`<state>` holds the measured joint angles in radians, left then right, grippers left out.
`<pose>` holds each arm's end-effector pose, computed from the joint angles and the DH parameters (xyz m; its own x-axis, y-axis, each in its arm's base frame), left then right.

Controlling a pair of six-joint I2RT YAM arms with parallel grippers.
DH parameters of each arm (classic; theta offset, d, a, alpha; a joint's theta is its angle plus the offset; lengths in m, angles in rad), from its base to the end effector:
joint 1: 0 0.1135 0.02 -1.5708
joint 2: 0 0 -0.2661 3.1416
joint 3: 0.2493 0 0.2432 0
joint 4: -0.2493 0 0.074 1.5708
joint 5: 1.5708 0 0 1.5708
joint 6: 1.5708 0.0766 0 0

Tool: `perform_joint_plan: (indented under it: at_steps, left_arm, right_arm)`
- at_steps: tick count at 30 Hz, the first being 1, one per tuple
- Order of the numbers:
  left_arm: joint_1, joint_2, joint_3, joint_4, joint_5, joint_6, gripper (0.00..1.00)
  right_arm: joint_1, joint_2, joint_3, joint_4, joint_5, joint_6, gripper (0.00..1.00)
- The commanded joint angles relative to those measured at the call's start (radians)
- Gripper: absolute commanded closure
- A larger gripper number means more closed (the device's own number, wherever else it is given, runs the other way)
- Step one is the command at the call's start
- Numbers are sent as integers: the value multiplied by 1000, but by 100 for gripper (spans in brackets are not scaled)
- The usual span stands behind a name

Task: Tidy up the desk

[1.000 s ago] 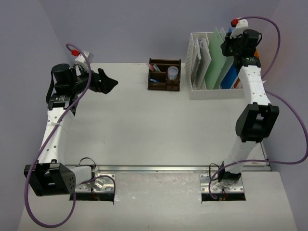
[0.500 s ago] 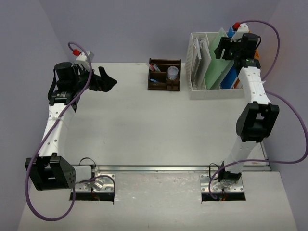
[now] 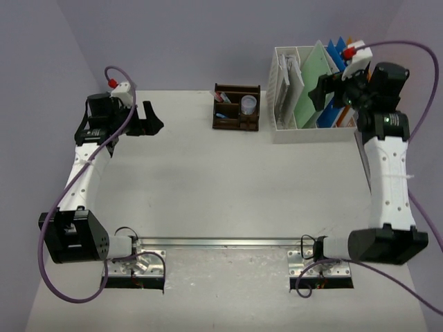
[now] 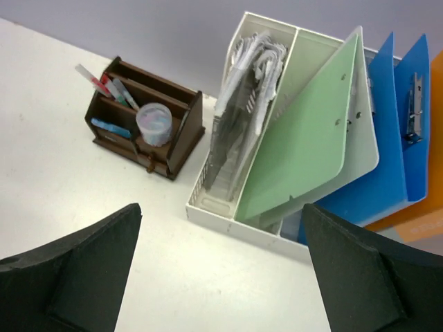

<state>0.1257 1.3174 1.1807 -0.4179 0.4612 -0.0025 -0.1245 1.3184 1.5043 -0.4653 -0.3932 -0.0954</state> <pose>0.3180 0.0058 0.3233 -0.5231 -0.0684 -0.8495 0.2618 0.9357 -0.2365 0.3144 -0.0098 0.4338 -0.2485 -0.0576 -0.9669 -0.2756 0.9612 0.0136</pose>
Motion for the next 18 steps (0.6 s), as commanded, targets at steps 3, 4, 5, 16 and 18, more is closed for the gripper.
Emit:
perform_joint_plan:
  at_steps: [3, 4, 5, 16, 18]
  left_arm:
    - [-1, -86, -132, 13, -41, 102, 0]
    - [-1, -124, -164, 25, -52, 109, 0]
    - [-1, -163, -197, 38, -63, 116, 0]
    - [-1, -305, -411, 82, -95, 111, 0]
    - [-1, -360, -435, 99, -100, 117, 0]
  right_arm:
    - [5, -301, -685, 142, 0, 71, 1]
    - [6, -343, -764, 177, 14, 107, 1]
    - [8, -386, -841, 212, 28, 143, 1]
    - [15, -484, -1000, 294, 37, 157, 1]
    - [19, -477, -982, 290, 36, 154, 1]
